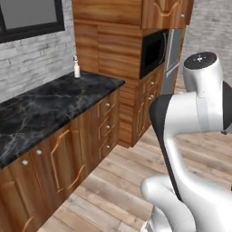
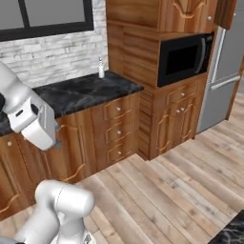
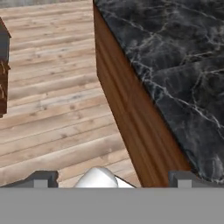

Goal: Close all open cabinet doors.

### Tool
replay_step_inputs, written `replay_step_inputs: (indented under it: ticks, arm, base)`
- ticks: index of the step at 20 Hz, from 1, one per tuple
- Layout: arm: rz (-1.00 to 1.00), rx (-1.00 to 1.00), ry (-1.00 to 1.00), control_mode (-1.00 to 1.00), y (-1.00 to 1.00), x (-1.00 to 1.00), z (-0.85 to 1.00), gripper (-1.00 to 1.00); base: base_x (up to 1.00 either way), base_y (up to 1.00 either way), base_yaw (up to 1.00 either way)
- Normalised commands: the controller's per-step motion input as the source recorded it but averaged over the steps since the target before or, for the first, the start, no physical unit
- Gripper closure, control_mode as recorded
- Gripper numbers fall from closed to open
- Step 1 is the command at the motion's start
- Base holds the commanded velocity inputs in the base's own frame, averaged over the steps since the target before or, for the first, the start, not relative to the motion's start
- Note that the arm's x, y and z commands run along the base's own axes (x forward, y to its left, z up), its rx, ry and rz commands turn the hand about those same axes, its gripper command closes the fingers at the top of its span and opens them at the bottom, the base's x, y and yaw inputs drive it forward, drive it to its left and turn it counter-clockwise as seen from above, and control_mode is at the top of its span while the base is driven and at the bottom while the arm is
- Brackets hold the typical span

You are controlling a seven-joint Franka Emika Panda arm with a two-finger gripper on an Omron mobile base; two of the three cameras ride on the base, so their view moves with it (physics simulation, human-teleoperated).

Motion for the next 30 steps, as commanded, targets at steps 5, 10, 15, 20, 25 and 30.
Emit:
replay_step_inputs:
  ticks: [5,10,15,20,25,30]
  arm:
    - [0.0,0.0,0.0,1.0,0.0,0.0,0.0,-1.0]
    - [0.0,0.0,0.0,1.0,0.0,0.0,0.0,-1.0]
    - [0.0,0.0,0.0,1.0,0.0,0.0,0.0,-1.0]
    - [0.0,0.0,0.0,1.0,0.0,0.0,0.0,-1.0]
    - [0.0,0.0,0.0,1.0,0.0,0.0,0.0,-1.0]
    - [0.0,0.0,0.0,1.0,0.0,0.0,0.0,-1.0]
  base:
    - [1.0,-0.06,0.01]
    - [1.0,-0.24,0.29]
    - [1.0,-0.18,0.34]
    - [1.0,-0.3,0.22]
    - [0.96,-0.73,0.19]
    - [0.74,-0.91,0.26]
